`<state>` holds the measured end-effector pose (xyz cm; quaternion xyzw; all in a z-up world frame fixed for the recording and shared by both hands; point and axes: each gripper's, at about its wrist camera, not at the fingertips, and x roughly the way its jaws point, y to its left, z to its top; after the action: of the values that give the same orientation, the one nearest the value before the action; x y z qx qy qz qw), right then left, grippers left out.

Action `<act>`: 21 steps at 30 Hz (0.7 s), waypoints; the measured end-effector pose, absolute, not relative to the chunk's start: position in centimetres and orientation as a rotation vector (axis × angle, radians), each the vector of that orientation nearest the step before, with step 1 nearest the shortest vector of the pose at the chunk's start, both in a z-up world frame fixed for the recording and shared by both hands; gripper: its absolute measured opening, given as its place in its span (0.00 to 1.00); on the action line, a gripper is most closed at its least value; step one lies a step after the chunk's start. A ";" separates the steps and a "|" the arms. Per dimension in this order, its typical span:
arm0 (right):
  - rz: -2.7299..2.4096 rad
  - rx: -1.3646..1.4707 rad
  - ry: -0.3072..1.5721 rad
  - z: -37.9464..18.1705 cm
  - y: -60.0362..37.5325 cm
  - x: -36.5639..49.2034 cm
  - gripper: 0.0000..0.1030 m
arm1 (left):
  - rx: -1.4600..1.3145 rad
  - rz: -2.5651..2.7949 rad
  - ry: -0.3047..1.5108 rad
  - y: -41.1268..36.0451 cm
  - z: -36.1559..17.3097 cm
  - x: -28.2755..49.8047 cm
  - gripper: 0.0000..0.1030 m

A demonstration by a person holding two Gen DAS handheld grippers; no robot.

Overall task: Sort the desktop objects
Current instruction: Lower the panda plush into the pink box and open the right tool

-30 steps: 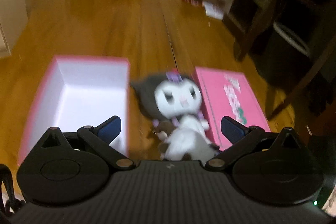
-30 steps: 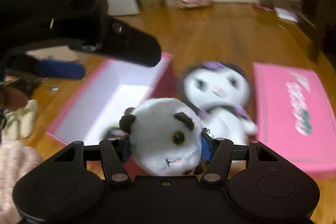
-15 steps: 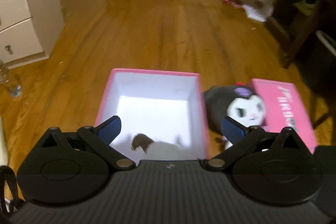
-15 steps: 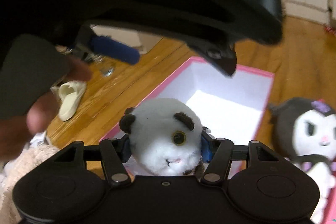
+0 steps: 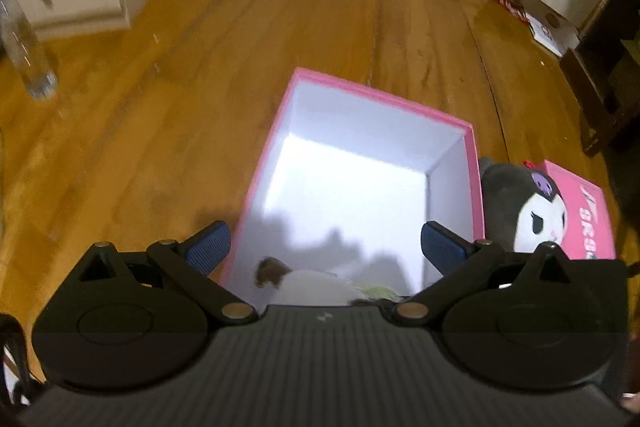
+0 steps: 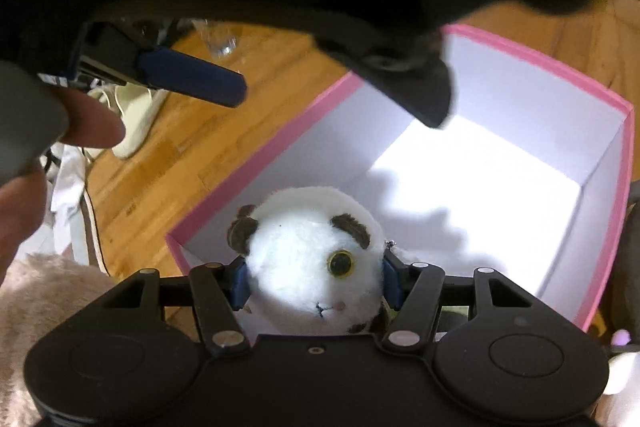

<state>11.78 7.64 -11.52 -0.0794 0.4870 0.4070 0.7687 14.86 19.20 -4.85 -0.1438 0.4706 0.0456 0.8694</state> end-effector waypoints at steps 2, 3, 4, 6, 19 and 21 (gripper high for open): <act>0.881 -0.172 1.082 -12.1 7.6 11.8 0.64 | -0.287 0.114 0.995 19.1 -5.5 14.9 1.00; 0.874 -0.176 1.094 -12.3 7.6 11.8 0.65 | -0.281 0.122 1.001 19.2 -5.7 14.9 1.00; 0.871 -0.182 1.106 -12.5 7.6 11.7 0.66 | -0.278 0.130 1.008 19.2 -5.9 14.9 1.00; 0.883 -0.180 1.128 -12.9 7.5 11.6 0.68 | -0.280 0.136 1.017 19.3 -6.0 14.8 1.00; 0.819 -0.270 1.049 -11.4 6.8 8.4 0.78 | -0.335 0.136 1.038 20.0 -7.0 14.9 1.00; 0.815 -0.286 1.026 -10.9 6.6 7.7 0.79 | -0.343 0.146 1.026 20.2 -6.9 14.8 1.00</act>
<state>7.73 6.58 -10.89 -0.1326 0.4752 0.3778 0.7835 14.76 20.20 -6.88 -0.1630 0.4879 0.0694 0.8548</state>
